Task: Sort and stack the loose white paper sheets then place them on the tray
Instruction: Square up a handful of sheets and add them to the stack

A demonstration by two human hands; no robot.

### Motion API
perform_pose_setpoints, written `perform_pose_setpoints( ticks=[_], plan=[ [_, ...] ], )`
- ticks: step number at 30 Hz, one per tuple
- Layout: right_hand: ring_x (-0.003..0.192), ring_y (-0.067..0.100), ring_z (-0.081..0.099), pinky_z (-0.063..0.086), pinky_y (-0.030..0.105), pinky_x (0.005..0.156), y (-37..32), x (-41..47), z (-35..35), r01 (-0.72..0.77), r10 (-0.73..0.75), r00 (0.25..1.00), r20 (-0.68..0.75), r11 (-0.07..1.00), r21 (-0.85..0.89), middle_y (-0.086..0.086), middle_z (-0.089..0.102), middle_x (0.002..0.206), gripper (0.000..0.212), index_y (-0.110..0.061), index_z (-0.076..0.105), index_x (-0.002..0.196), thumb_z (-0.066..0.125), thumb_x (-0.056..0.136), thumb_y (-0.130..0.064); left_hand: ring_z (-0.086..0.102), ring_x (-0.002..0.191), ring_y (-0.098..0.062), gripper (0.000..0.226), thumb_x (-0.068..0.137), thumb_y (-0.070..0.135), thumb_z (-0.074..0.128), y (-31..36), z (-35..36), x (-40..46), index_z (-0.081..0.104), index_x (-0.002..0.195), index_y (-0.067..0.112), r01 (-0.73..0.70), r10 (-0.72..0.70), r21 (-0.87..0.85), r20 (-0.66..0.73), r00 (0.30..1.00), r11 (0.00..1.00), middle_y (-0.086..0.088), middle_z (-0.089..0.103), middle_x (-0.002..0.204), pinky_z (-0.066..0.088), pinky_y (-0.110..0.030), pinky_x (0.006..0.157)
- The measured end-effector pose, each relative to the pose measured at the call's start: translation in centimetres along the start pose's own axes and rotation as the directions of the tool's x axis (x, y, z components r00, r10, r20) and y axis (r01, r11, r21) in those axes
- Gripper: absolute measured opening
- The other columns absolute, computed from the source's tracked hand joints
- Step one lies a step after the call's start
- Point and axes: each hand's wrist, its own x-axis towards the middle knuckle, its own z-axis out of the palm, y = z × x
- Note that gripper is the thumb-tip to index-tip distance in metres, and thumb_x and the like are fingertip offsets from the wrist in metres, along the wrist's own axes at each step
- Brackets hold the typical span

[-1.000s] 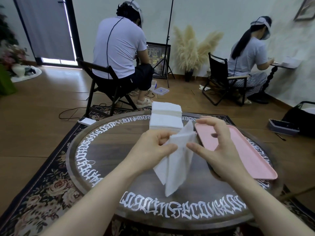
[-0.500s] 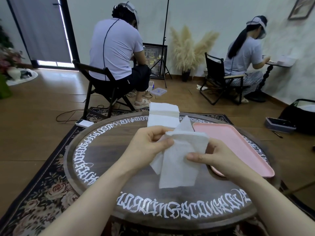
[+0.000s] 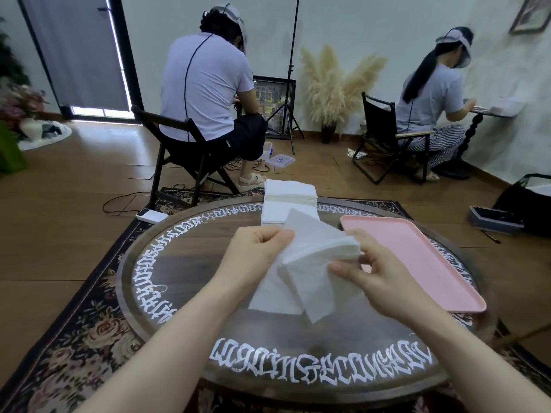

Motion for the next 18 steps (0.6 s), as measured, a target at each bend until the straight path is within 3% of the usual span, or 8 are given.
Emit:
perform_pose_setpoints(
  ticks=[2,5,7,10,14,18],
  plan=[
    [0.096,0.01,0.066,0.05,0.022,0.085,0.1,0.3,-0.2,-0.011,0.023,0.994,-0.111,0.995,0.102,-0.007,0.071,0.103,0.021,-0.026,0.067,0.1,0.067,0.083,-0.015,0.049,0.079,-0.026,0.034,0.097,0.019,0.059,0.2,-0.1,0.1,0.063,0.095,-0.015,-0.012,0.008,-0.066,-0.063,0.998,0.998,-0.018,0.06,0.087,0.035,-0.039,0.072],
    [0.085,0.007,0.072,0.054,0.016,0.068,-0.2,0.5,-0.9,-0.003,0.095,0.968,-0.233,0.931,0.366,-0.008,0.077,0.091,0.018,-0.015,0.066,0.101,0.061,0.085,-0.006,0.064,0.077,-0.023,0.021,0.098,0.018,0.058,0.3,-0.3,0.4,0.072,0.09,0.004,-0.03,0.003,-0.166,-0.159,0.987,0.986,-0.017,0.073,0.09,0.049,-0.035,0.072],
    [0.08,0.007,0.072,0.054,0.017,0.064,-0.4,0.5,-1.5,-0.006,0.128,0.96,-0.25,0.9,0.435,-0.006,0.077,0.09,0.019,-0.014,0.066,0.101,0.06,0.083,-0.01,0.068,0.071,-0.015,0.019,0.097,0.018,0.059,0.4,-0.4,0.5,0.073,0.085,0.012,-0.047,0.005,-0.227,-0.182,0.983,0.973,-0.007,0.076,0.084,0.054,-0.026,0.064],
    [0.076,0.01,0.072,0.055,0.019,0.06,-0.5,0.4,-1.8,-0.056,0.187,0.949,-0.255,0.893,0.447,-0.003,0.077,0.088,0.017,-0.016,0.066,0.099,0.061,0.083,-0.014,0.067,0.068,-0.014,0.016,0.094,0.018,0.063,0.5,-0.4,0.7,0.071,0.08,0.013,-0.073,0.01,-0.25,-0.244,0.97,0.965,-0.003,0.075,0.079,0.055,-0.026,0.063],
    [0.078,0.016,0.074,0.057,0.024,0.057,-0.2,0.3,-1.2,-0.109,0.243,0.927,-0.286,0.903,0.415,0.0,0.078,0.093,0.015,-0.015,0.067,0.106,0.061,0.093,-0.011,0.058,0.077,-0.024,0.015,0.088,0.019,0.072,0.5,-0.3,0.6,0.067,0.074,0.014,-0.15,0.052,-0.223,-0.392,0.918,0.963,-0.013,0.067,0.08,0.05,-0.047,0.081],
    [0.089,0.026,0.074,0.059,0.039,0.074,0.6,0.4,0.2,-0.217,0.303,0.935,-0.183,0.899,0.381,0.008,0.076,0.102,0.019,-0.011,0.065,0.114,0.059,0.095,-0.009,0.058,0.065,-0.012,0.018,0.082,0.019,0.077,0.0,0.7,0.0,0.066,0.068,0.018,-0.208,0.158,-0.083,-0.401,0.902,0.975,0.001,0.068,0.066,0.046,-0.032,0.068]
  ],
)
